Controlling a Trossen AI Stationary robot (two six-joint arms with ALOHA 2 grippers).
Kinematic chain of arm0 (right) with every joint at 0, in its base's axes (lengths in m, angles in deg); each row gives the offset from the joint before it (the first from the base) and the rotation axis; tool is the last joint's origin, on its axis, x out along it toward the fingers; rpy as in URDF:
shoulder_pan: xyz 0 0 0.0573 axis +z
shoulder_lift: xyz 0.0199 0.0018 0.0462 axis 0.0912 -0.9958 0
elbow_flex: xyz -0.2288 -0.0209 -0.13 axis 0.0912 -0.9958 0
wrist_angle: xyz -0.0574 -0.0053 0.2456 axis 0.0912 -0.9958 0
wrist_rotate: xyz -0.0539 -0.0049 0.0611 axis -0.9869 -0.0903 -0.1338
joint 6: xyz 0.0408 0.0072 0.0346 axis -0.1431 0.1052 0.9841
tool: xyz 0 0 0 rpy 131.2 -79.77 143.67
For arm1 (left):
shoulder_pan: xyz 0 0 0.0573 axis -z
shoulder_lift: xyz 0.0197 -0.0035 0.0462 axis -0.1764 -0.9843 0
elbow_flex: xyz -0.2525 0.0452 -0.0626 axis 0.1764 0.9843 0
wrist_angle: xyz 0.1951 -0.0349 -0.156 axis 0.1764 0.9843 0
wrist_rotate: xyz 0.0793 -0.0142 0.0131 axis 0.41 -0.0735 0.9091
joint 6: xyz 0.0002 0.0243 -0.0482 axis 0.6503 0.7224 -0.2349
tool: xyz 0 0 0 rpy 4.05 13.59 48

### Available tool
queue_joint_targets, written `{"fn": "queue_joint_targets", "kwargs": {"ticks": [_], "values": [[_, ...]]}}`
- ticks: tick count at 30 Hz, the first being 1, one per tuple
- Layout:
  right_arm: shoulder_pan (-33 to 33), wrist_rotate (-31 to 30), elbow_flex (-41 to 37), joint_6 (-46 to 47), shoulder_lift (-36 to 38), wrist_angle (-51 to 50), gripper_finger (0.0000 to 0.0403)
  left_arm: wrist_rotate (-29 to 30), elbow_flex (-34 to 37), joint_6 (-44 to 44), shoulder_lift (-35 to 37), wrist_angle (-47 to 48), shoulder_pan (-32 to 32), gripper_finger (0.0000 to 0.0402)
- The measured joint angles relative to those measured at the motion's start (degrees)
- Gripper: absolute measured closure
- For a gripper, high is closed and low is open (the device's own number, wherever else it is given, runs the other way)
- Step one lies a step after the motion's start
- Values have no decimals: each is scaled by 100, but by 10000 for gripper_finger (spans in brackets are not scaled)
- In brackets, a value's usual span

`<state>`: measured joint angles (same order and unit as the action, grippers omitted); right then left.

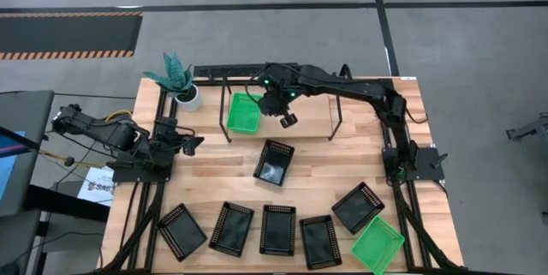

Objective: Stack baskets on shelf by color
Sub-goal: Put the black bin on the shelf

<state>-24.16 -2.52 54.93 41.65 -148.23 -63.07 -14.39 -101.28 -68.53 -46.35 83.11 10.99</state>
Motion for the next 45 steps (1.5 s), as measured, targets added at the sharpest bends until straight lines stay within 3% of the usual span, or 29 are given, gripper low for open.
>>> {"fn": "queue_joint_targets", "kwargs": {"ticks": [14, 25, 29, 34, 38, 45], "values": [[-369, -4, -8, 535, -927, 365, 301, -3, 1, -11, 2, 2, -1, 141], [-345, -452, -2, 428, -920, 1235, 301, -3, 1, -11, 1, 7, -2, 141], [-372, -486, -2, 444, -920, 1174, 301, -23, 1, -9, 2, 7, -2, 141], [-344, -988, -9, 580, -725, 650, 301, -35, 1, -11, 0, 7, -2, 141], [-245, -1052, 6, 1594, -115, -67, 301, -35, 1, -11, 2, 6, -1, 141], [133, -832, 7, 5099, 773, -2046, 301, -37, 1, -11, 1, -31, -2, 141]]}}
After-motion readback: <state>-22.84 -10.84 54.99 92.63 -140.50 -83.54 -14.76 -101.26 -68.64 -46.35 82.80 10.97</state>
